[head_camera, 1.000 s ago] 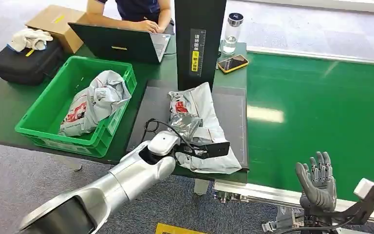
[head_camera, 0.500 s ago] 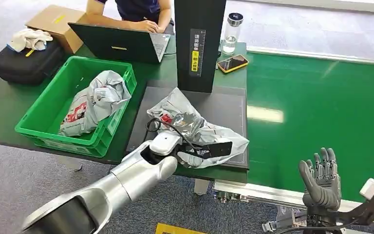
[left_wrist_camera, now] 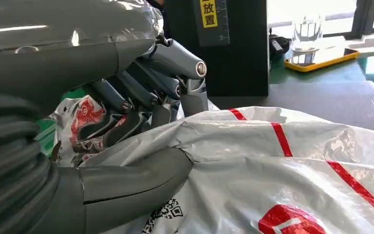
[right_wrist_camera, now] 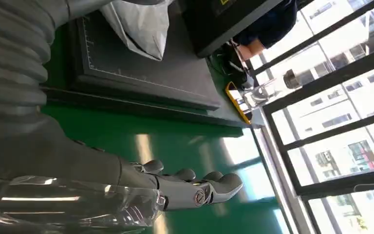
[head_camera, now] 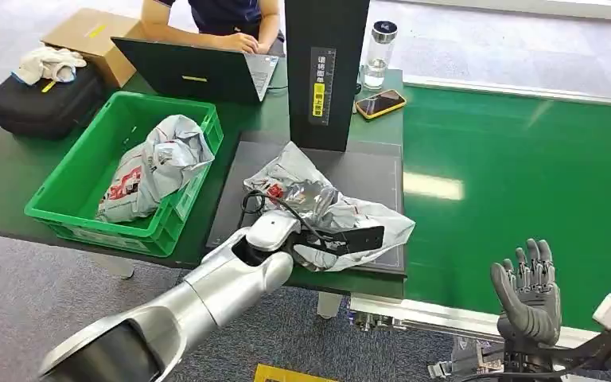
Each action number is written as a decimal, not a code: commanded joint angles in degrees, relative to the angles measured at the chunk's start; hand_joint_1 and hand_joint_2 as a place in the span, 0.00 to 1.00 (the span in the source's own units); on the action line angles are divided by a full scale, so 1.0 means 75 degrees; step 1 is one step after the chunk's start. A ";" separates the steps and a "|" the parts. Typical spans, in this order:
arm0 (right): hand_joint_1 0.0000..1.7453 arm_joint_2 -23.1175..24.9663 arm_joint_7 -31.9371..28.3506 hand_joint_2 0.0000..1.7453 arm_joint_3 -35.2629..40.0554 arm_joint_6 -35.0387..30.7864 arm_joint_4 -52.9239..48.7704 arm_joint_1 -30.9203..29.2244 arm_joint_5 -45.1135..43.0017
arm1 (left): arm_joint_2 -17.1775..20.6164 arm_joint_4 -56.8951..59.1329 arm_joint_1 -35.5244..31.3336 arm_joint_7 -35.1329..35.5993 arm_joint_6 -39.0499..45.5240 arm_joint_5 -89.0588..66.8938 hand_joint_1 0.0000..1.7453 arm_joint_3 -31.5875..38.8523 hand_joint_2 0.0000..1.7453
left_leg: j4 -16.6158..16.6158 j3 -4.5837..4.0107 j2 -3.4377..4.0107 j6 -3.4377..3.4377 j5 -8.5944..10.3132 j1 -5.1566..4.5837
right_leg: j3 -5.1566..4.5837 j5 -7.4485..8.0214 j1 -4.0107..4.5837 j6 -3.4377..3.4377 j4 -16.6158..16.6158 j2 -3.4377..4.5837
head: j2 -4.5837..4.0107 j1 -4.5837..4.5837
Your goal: Moved the parcel from conveyor to table for the left to box.
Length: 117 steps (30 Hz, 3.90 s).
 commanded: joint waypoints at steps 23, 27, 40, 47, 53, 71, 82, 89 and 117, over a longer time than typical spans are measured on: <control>0.00 0.0268 0.0174 1.00 0.0073 -0.0295 -0.0591 0.0489 -0.0209 | 0.1954 -0.8356 0.2295 -0.0445 0.0925 0.2441 1.00 0.2051 1.00 | -0.0010 0.0009 0.0034 -0.0009 -0.0011 0.0002 | -0.0004 -0.0006 0.0004 -0.0017 -0.0001 0.0034 | 0.0000 0.0000; 0.00 0.0263 0.0195 1.00 0.0101 -0.0305 -0.0615 0.0505 -0.0223 | 0.1919 -0.8523 0.2526 -0.0581 0.1136 0.2754 1.00 0.2264 1.00 | -0.0006 0.0004 0.0018 -0.0006 -0.0007 0.0005 | 0.0001 -0.0007 0.0006 -0.0013 -0.0003 0.0018 | 0.0000 0.0000; 0.00 0.0643 0.0345 1.00 0.0202 -0.0527 -0.0999 0.0569 -0.0030 | 0.1460 -1.0141 0.5067 -0.1325 0.1636 0.4834 1.00 0.4433 1.00 | -0.0021 0.0032 0.0036 -0.0010 -0.0014 0.0005 | 0.0021 -0.0009 0.0007 -0.0021 -0.0016 0.0037 | 0.0000 0.0000; 0.00 0.0726 0.0417 1.00 0.0087 -0.0406 -0.1093 0.0609 0.0045 | 0.1380 -0.9856 0.5073 -0.1481 0.1573 0.4937 1.00 0.5019 1.00 | -0.0014 0.0020 0.0011 -0.0010 -0.0009 0.0006 | 0.0015 -0.0010 0.0008 -0.0018 -0.0010 0.0011 | -0.0003 0.0000; 0.00 0.0726 0.0417 1.00 0.0087 -0.0406 -0.1093 0.0609 0.0045 | 0.1380 -0.9856 0.5073 -0.1481 0.1573 0.4937 1.00 0.5019 1.00 | -0.0011 0.0017 0.0004 -0.0008 -0.0010 0.0006 | 0.0018 -0.0011 0.0006 -0.0015 -0.0009 0.0005 | 0.0000 0.0000; 0.00 0.0525 0.0586 1.00 0.0897 0.0431 -0.0916 0.0681 0.0169 | 0.0856 -0.9731 0.5357 -0.1635 0.0734 0.6975 1.00 0.6344 1.00 | -0.0009 0.0012 0.0012 -0.0008 -0.0009 0.0007 | 0.0011 -0.0008 0.0008 -0.0012 -0.0009 0.0013 | 0.0000 0.0003; 0.00 0.0136 0.0540 1.00 0.1701 0.0428 -0.0863 0.0556 0.0333 | 0.0929 -0.8432 0.4795 -0.1300 0.1234 0.6762 1.00 0.7367 1.00 | -0.0021 0.0027 0.0009 -0.0008 -0.0003 0.0005 | 0.0023 -0.0004 0.0006 -0.0014 -0.0018 0.0010 | 0.0000 0.0000; 0.00 0.0148 0.0536 1.00 0.1633 0.0434 -0.0852 0.0450 0.0314 | 0.0900 -0.8650 0.4911 -0.1323 0.1249 0.6819 1.00 0.7582 1.00 | -0.0019 0.0029 0.0016 -0.0009 -0.0009 0.0008 | 0.0027 -0.0007 0.0008 -0.0017 -0.0019 0.0016 | 0.0000 0.0000; 0.00 -0.0013 0.0369 1.00 0.1974 0.0348 -0.0535 0.0140 0.0185 | 0.1537 -0.4242 0.0915 -0.0648 0.1630 0.5103 1.00 0.7533 1.00 | -0.0015 0.0025 0.0005 -0.0013 0.0008 0.0011 | 0.0028 0.0006 0.0012 -0.0022 -0.0015 0.0008 | 0.0000 -0.0003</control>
